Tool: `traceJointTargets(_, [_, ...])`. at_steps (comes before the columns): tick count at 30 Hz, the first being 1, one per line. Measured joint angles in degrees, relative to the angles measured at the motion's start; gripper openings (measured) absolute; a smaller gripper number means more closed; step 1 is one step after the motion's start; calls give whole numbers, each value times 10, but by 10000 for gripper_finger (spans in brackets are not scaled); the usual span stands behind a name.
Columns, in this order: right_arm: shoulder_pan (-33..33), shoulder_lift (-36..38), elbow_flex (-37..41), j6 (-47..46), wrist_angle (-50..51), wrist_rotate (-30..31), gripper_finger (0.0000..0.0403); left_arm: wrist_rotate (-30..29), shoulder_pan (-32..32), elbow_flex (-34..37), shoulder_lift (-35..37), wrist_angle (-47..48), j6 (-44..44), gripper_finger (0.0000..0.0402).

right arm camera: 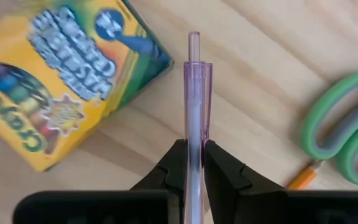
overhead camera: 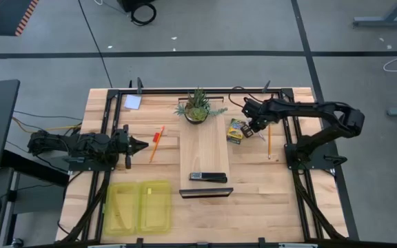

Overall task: Pack school essentials
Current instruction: Put the pink pen into the yellow supply box

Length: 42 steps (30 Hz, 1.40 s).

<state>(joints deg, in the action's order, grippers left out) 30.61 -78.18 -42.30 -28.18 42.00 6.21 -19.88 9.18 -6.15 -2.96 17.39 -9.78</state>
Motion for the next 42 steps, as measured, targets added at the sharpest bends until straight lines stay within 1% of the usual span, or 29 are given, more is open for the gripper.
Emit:
traceJointTargets(5, [0, 32, 0, -13, 0, -3, 46, 0, 0, 0, 0, 0, 0, 31])
traceJointTargets(10, [-6, 59, 0, -25, 0, -19, 46, 0, 0, 0, 0, 0, 0, 25])
traceJointTargets(19, [-35, 106, -1, -40, -1, -48, 46, 0, 0, 0, 0, 0, 0, 36])
traceJointTargets(27, [-60, 163, -1, -72, 0, -68, 47, 0, 0, 0, 0, 0, 0, 26])
traceJointTargets(31, [-77, 193, -1, -77, -9, -78, 47, 0, 0, 0, 0, -1, -7, 28])
traceJointTargets(33, [-87, 210, -1, -77, -22, -83, 47, 0, 0, 1, 0, -12, -55, 31])
traceJointTargets(38, [-108, 250, -1, -73, -82, -98, 47, 0, 0, 1, 0, -79, -247, 36])
traceJointTargets(42, [-124, 270, -1, -71, -128, -102, 47, 0, 0, 1, 0, -120, -374, 29])
